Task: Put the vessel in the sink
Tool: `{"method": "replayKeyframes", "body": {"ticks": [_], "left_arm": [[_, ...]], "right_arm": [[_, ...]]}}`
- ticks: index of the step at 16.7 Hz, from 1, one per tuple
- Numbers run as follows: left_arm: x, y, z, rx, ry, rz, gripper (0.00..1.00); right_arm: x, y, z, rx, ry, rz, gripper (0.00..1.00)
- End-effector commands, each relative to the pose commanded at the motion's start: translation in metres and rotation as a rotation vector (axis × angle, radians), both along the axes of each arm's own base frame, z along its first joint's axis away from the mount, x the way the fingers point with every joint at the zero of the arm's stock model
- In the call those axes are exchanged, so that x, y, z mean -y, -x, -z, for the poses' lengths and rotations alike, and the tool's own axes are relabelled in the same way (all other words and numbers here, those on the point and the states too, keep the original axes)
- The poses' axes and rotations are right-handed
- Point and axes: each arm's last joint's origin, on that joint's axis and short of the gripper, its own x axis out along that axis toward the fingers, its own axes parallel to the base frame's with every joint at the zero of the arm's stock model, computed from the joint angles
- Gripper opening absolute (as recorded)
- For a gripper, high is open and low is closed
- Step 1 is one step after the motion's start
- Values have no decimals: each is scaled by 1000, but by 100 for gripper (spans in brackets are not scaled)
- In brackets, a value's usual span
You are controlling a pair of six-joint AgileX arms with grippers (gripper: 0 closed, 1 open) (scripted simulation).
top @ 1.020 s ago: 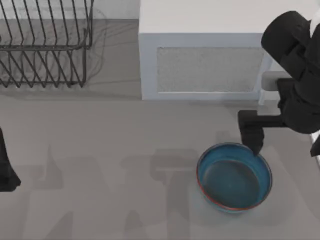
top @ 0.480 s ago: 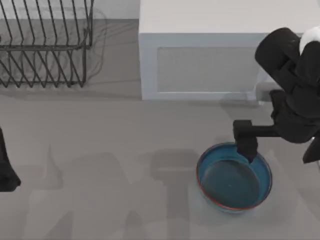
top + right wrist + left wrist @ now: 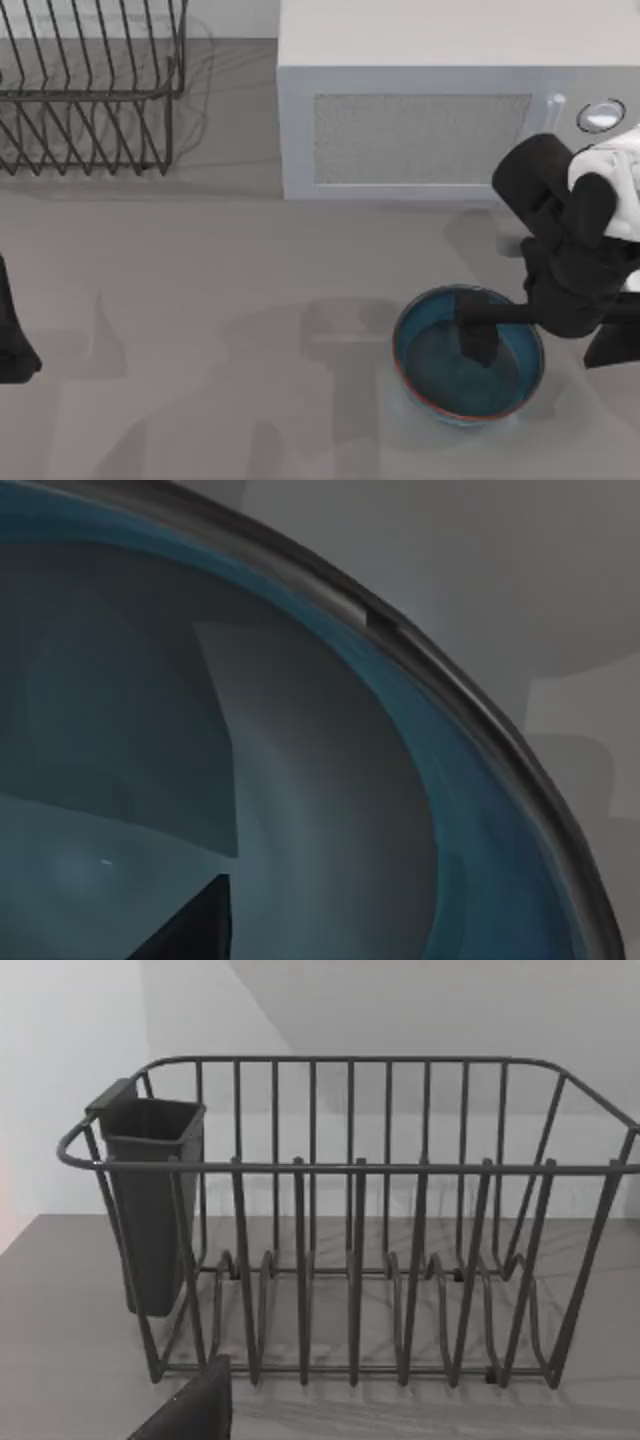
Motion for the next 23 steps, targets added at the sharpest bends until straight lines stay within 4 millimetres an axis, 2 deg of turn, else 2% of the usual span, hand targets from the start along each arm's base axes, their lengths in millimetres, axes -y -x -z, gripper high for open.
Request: {"method": "replayKeyframes", "body": {"ticks": [3, 16, 23], "left_arm": [[0, 0, 0, 0, 0, 0, 100], [0, 0, 0, 0, 0, 0, 100], [0, 0, 0, 0, 0, 0, 100]], "right_arm": [[0, 0, 0, 0, 0, 0, 100], [0, 0, 0, 0, 0, 0, 2], [0, 0, 0, 0, 0, 0, 0]]}}
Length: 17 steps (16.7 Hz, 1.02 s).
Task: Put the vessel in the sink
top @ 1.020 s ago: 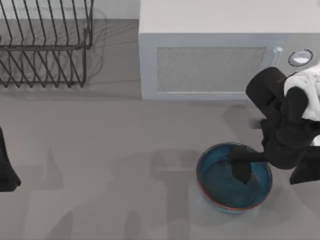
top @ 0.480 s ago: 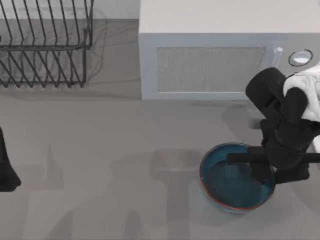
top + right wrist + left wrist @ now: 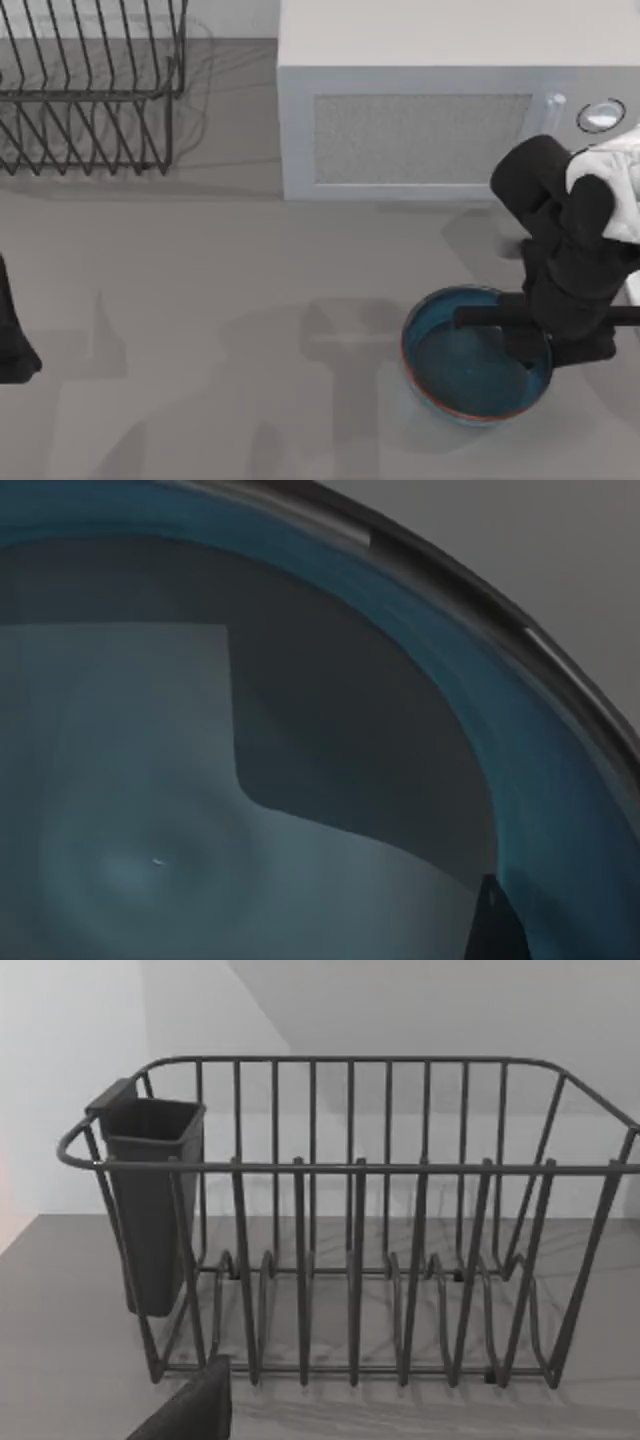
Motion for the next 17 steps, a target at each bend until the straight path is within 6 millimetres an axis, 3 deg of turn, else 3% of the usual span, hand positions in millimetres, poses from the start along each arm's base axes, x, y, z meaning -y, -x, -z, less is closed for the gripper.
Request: {"method": "replayKeyframes", "body": {"ticks": [4, 6, 14, 17], "left_arm": [[0, 0, 0, 0, 0, 0, 100], [0, 0, 0, 0, 0, 0, 100], [0, 0, 0, 0, 0, 0, 100], [0, 0, 0, 0, 0, 0, 100]], "right_arm": [[-1, -2, -4, 3, -1, -1, 0], [-4, -7, -19, 9, -4, 0, 0], [-3, -5, -128, -20, 11, 2, 0], [0, 0, -150, 1, 0, 1, 0]]}}
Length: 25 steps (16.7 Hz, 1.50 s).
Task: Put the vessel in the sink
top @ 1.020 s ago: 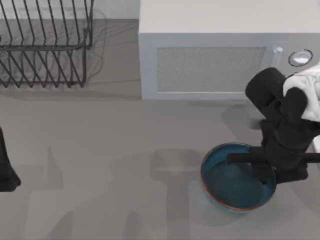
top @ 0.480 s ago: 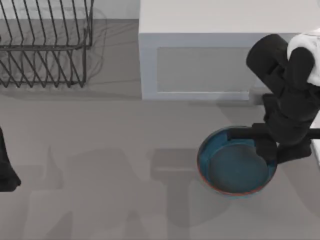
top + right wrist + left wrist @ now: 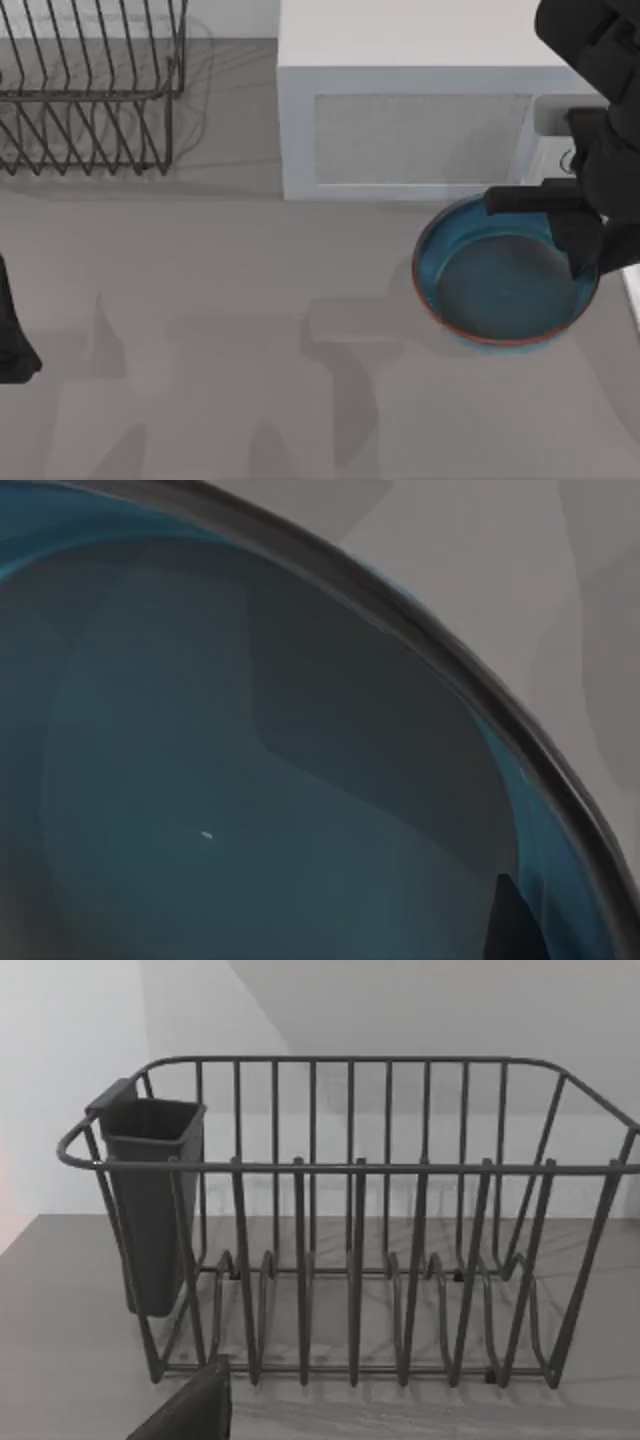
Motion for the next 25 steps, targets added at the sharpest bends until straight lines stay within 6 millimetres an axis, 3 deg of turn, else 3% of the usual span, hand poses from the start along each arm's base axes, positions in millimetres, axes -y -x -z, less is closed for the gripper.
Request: {"method": "replayKeyframes", "body": {"ticks": [6, 9, 14, 18, 22, 25], "left_arm": [[0, 0, 0, 0, 0, 0, 100], [0, 0, 0, 0, 0, 0, 100], [0, 0, 0, 0, 0, 0, 100], [0, 0, 0, 0, 0, 0, 100], [0, 0, 0, 0, 0, 0, 100], [0, 0, 0, 0, 0, 0, 100]], "right_arm": [[1, -1, 3, -2, -1, 3, 0], [25, -12, 21, 11, -17, 57, 0], [116, -33, 80, 112, -78, 262, 0], [197, -35, 120, 378, -130, 409, 0], [260, -23, 130, 789, -110, 434, 0], [285, -9, 118, 1089, -50, 357, 0]]}}
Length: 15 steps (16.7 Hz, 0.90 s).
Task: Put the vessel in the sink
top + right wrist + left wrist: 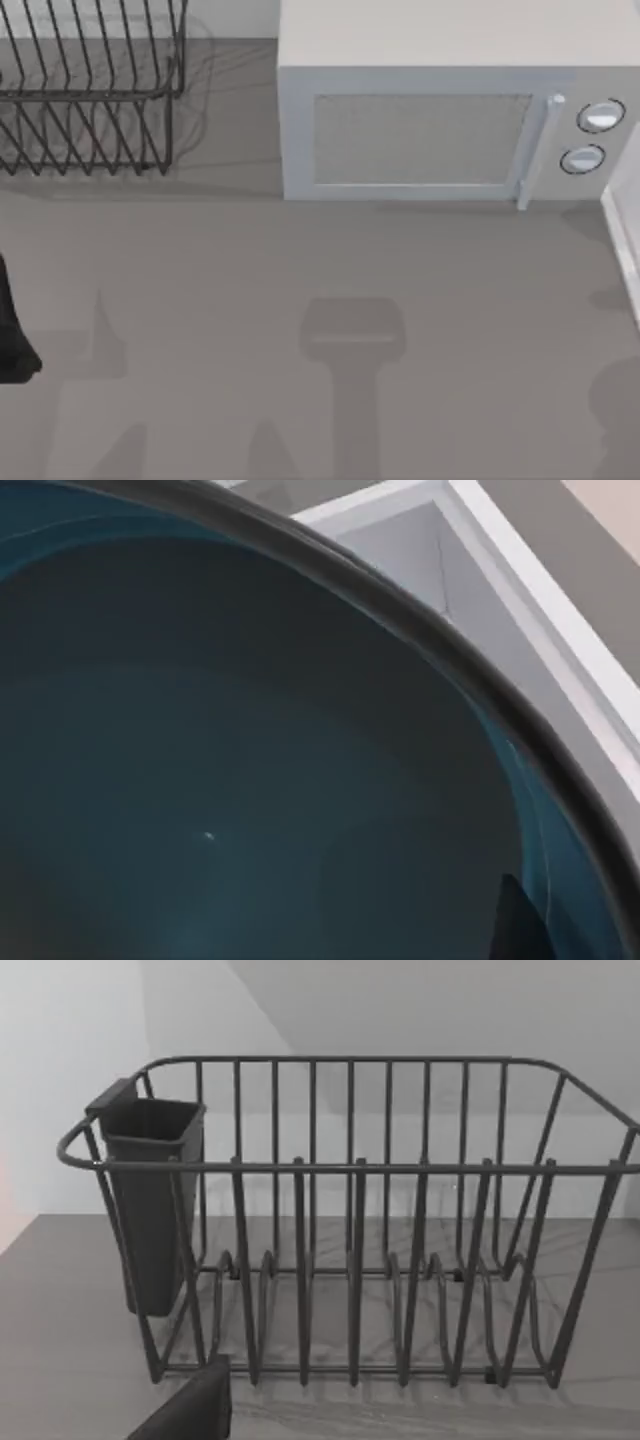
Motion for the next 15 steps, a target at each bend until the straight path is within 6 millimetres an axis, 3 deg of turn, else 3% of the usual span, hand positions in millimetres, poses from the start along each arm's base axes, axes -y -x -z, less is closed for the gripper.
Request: {"method": "replayKeyframes", "body": {"ticks": [3, 7, 15], "left_arm": [[0, 0, 0, 0, 0, 0, 100], [0, 0, 0, 0, 0, 0, 100], [0, 0, 0, 0, 0, 0, 100]], "right_arm": [[4, 9, -19, 222, 138, -63, 0], [-5, 14, -41, 413, 260, -168, 0], [-8, 14, -47, 459, 286, -196, 0]]}}
